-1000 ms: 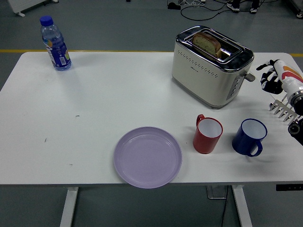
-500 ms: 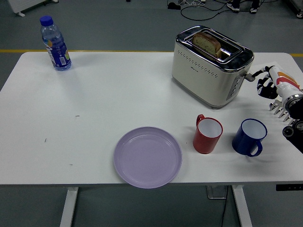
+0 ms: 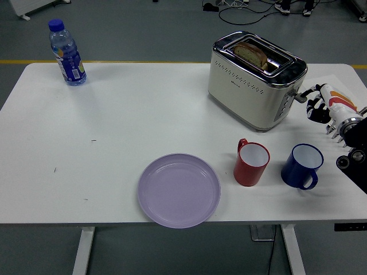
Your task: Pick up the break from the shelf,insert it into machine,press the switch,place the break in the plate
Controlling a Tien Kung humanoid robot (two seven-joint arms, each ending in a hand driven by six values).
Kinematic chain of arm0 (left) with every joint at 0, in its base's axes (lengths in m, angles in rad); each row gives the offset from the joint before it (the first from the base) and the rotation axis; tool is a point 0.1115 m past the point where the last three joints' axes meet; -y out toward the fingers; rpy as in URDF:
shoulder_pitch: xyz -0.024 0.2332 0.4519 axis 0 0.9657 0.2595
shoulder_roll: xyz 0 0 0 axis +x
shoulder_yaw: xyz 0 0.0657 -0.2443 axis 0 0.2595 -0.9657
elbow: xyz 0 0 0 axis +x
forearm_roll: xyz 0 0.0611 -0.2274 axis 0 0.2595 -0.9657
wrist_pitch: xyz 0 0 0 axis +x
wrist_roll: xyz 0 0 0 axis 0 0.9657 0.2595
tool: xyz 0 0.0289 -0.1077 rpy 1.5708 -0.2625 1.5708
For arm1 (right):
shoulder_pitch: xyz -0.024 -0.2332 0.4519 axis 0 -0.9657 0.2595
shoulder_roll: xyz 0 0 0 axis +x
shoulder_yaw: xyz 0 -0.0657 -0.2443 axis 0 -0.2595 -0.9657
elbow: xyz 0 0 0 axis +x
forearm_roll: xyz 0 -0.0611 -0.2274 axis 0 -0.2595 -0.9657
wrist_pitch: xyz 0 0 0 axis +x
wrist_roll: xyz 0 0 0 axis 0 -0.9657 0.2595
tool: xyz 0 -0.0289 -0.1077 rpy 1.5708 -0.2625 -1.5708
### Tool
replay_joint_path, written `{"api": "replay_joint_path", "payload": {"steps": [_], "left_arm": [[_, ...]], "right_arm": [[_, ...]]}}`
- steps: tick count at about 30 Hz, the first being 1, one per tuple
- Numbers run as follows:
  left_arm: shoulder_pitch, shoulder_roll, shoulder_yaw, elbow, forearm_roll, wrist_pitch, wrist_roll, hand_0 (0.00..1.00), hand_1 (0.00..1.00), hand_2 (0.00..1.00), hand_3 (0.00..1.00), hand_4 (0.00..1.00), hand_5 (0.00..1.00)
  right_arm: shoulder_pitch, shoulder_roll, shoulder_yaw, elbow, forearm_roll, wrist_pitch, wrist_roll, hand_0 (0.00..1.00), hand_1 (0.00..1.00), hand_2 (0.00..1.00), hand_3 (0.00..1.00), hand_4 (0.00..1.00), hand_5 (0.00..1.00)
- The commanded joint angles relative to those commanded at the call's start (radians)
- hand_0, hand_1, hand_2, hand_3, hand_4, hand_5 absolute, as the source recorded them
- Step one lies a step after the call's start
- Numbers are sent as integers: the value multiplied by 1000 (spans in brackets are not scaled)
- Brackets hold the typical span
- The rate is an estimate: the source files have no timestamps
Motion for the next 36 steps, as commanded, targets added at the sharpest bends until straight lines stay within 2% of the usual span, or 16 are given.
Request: {"api": "replay_joint_path", "payload": {"steps": [12,19,33,35,36], "left_arm": [[3,-2,-6,0,11,-3,4,624,448,459,510,257,816],[7,-3,-11,0,19,-4,6,624,448,459,510,258,817],[10,-2,-12,0,22,-5,5,624,448,459,511,257,817],[10,-2,-11,0,19,-4,4,624,448,459,511,257,817],[9,-2,-10,0,17,-4,3,624,448,459,511,257,817]], "right_arm": [[-12,48,6,-63,21,1,-1,233,253,356,613,330,2],[-18,62,9,-80,31,1,-2,233,252,354,612,329,2],[-27,45,87,-25,31,-24,-2,238,257,359,622,323,2],[-30,43,109,-15,32,-45,-11,238,257,359,622,323,2],[-32,45,125,-12,36,-71,-15,238,257,359,622,323,2]]}}
